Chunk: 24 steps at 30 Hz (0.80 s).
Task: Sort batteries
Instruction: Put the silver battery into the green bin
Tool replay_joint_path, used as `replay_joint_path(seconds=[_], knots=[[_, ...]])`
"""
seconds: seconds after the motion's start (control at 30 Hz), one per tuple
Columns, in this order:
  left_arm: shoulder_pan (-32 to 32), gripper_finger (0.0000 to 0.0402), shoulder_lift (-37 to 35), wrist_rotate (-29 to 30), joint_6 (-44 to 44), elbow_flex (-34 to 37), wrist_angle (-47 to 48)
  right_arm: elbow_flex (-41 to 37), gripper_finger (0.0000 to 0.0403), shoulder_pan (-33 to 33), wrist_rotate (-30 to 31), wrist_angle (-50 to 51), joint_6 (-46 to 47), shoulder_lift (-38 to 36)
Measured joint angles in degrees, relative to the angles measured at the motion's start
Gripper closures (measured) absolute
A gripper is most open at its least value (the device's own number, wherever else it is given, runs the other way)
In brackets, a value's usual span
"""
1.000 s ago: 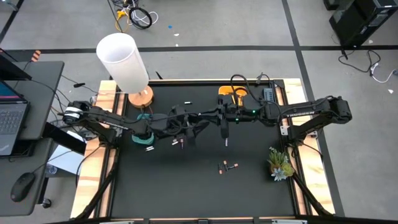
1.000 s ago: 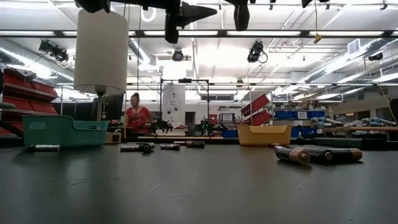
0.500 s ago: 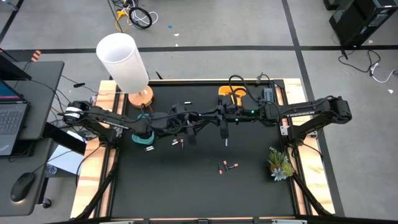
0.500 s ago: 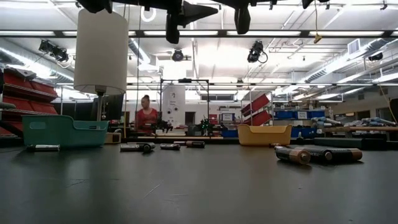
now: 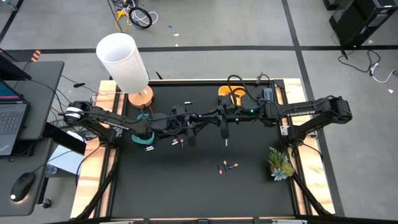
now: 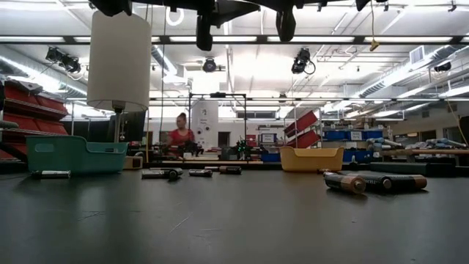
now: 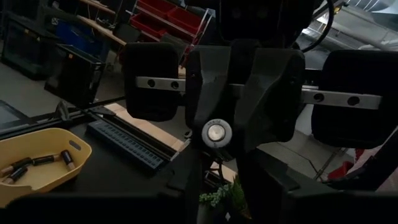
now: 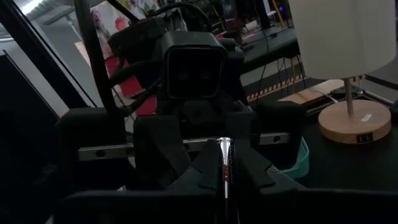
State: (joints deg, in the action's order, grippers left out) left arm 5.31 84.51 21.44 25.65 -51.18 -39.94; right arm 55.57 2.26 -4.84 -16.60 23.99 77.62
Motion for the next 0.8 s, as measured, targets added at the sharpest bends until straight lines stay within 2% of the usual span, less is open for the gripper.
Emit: replay_joint_path(seconds=[0.33, 0.5, 0.63, 0.8], knots=[[-0.27, 0.0344, 0.0, 0.33, -0.21, 0.0, 0.49, 0.04, 0.0379, 0.0, -0.4, 2.49, -0.44, -0.04], [-0.34, 0.0392, 0.0, 1.53, -1.5, 0.0, 0.94, -0.06, 0.0329, -0.04, -0.33, 3.05, -0.15, -0.07], [-0.34, 0.0395, -0.02, 2.35, -1.55, 0.0, 1.8, -0.13, 0.03, -0.04, 0.24, 3.51, 0.41, 0.0], [-0.34, 0.0398, -0.04, 2.86, -1.58, 0.0, 2.21, -0.15, 0.0307, -0.04, 0.48, 3.54, 0.39, 0.04]])
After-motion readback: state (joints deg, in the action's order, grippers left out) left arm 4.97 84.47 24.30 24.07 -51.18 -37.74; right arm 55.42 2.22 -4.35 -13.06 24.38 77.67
